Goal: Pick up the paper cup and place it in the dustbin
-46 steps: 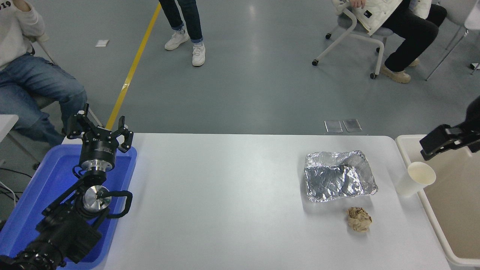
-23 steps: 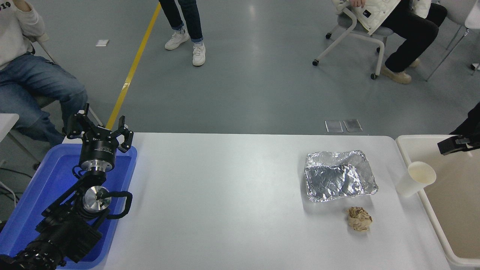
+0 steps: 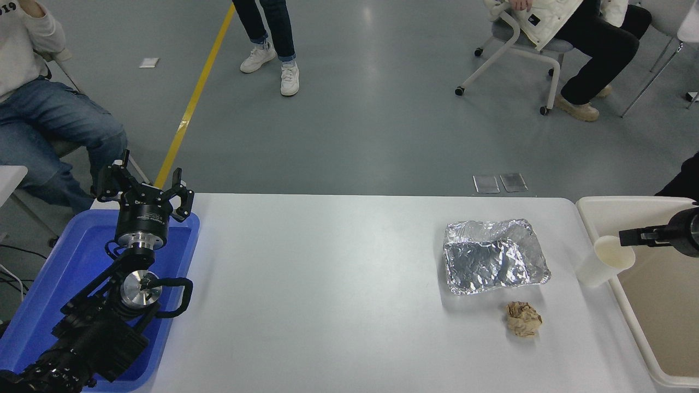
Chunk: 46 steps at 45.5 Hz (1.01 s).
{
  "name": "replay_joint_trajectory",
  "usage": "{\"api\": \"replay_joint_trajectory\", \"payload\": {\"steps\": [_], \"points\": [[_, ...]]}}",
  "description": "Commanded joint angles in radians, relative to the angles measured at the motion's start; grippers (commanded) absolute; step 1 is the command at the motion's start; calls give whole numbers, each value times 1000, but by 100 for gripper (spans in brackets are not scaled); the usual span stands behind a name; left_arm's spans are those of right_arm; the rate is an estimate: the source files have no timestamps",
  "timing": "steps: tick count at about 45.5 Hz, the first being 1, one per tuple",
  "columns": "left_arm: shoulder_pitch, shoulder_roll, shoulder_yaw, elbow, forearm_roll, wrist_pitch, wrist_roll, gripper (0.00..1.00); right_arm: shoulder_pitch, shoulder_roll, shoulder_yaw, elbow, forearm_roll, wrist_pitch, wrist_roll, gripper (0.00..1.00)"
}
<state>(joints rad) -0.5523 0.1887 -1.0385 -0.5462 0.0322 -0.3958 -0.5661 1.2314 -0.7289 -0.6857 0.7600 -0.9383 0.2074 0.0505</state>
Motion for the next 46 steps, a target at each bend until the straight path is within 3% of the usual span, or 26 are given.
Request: {"api": "replay_joint_trajectory", "payload": {"steps": [1,20,28,36,46], "points": [[0,0,0,0,0,0,0,99,-115,28,132,-88,1,-17,-1,100],[0,0,0,0,0,0,0,99,-259,100,224,-223,-1,-45,-1,99],[0,0,0,0,0,0,0,99,-312,137,270,-294,-1,-54,-1,92],[0,0,0,0,0,0,0,99,-345,149,299,-320,-1,-59,-1,74],[0,0,-2,0,0,0,-1,99,-346,149,307,-318,-1,-59,-1,34]]}}
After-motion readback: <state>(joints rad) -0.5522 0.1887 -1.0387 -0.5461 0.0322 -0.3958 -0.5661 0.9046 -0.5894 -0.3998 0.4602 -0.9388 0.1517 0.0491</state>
